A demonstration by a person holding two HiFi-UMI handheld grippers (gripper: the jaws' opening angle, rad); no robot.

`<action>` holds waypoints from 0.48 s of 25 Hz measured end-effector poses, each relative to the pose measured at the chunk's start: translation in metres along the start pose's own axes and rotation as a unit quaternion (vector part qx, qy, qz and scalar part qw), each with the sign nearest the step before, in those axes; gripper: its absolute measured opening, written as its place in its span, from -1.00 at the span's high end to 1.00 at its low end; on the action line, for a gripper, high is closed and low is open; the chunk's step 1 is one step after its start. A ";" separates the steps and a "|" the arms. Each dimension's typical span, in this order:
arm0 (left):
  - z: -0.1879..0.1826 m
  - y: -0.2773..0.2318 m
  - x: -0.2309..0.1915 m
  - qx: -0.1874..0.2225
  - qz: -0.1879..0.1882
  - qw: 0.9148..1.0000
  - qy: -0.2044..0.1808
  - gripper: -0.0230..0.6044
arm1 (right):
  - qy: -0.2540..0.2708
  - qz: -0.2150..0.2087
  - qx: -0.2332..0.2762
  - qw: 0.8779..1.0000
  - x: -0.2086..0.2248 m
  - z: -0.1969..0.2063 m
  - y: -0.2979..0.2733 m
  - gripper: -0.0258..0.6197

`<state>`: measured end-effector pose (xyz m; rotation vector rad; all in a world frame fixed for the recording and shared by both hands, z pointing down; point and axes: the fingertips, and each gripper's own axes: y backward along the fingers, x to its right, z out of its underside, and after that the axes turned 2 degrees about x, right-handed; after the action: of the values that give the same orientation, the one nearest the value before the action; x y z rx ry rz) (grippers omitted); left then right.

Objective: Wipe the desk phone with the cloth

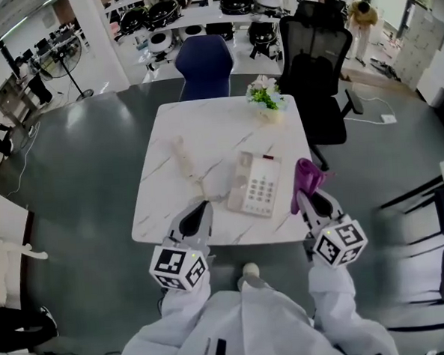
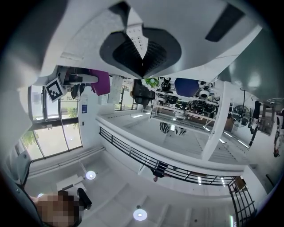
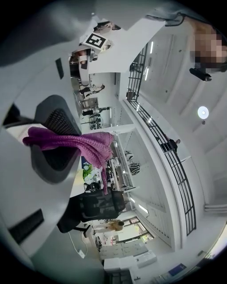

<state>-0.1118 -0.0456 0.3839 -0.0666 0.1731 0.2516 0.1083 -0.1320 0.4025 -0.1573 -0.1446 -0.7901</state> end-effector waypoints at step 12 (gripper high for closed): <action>0.017 -0.059 -0.015 -0.023 0.002 1.000 0.009 0.94 | -0.003 0.008 -0.028 1.000 0.049 0.013 -0.052 0.81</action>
<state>-0.1085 -0.1053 0.4057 -0.1140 0.1860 0.2581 0.1043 -0.1996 0.4288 -0.2139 -0.1272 -0.7777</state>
